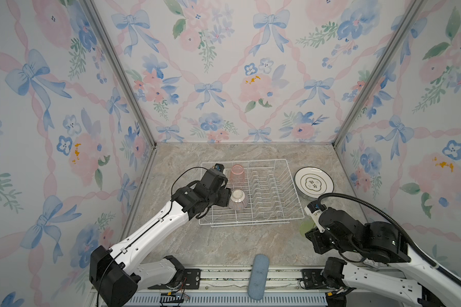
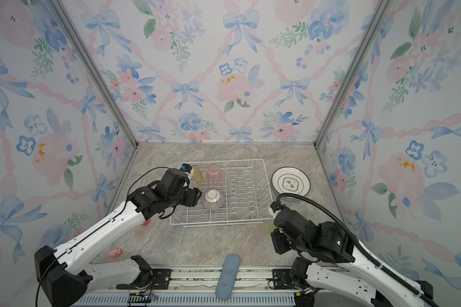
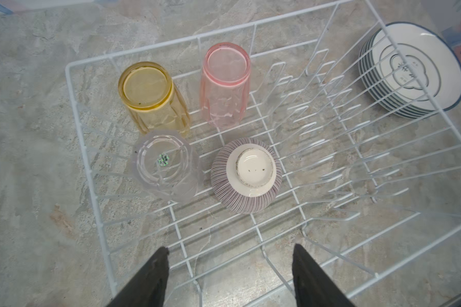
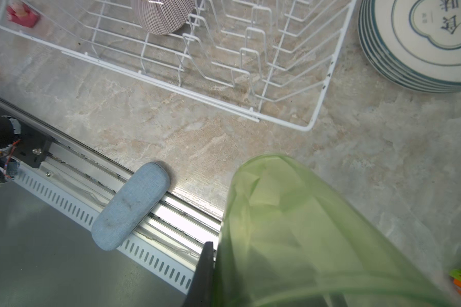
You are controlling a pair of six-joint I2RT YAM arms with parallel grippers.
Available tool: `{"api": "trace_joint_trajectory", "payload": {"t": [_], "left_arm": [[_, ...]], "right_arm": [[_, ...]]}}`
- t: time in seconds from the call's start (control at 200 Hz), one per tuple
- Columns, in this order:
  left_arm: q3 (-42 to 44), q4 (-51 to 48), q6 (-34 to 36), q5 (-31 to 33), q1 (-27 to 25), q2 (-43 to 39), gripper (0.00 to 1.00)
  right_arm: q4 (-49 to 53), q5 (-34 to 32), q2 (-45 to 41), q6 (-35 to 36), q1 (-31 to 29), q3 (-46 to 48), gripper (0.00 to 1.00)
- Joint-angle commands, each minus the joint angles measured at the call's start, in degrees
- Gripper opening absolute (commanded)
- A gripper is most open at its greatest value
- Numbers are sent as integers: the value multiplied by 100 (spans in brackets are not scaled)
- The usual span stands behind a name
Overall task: Unload the mixed dishes from the dish rack
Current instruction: 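Carry the green cup with the right gripper to the table near the robot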
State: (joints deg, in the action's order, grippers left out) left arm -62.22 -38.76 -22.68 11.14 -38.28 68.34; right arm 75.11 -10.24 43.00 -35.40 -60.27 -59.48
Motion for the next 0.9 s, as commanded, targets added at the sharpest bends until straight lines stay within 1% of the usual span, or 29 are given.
{"api": "trace_joint_trajectory", "payload": {"t": [0.0,0.1,0.235,0.415,0.715,0.895], "left_arm": [[97,-168,123,363,55,53,68],[136,-149,191,301,110,41,70],[178,-127,277,182,256,9,72],[378,91,291,-292,569,-91,73],[442,147,307,-226,655,-16,73],[431,262,400,-237,664,102,73]], "right_arm": [[200,-314,350,-607,-255,359,0],[-221,-57,680,-595,-273,750,0],[-688,133,1091,-549,-229,1122,0],[-1200,415,1398,-370,8,1500,0],[-1646,662,1696,-310,219,1730,2],[-1844,751,2068,-284,263,1835,2]]}}
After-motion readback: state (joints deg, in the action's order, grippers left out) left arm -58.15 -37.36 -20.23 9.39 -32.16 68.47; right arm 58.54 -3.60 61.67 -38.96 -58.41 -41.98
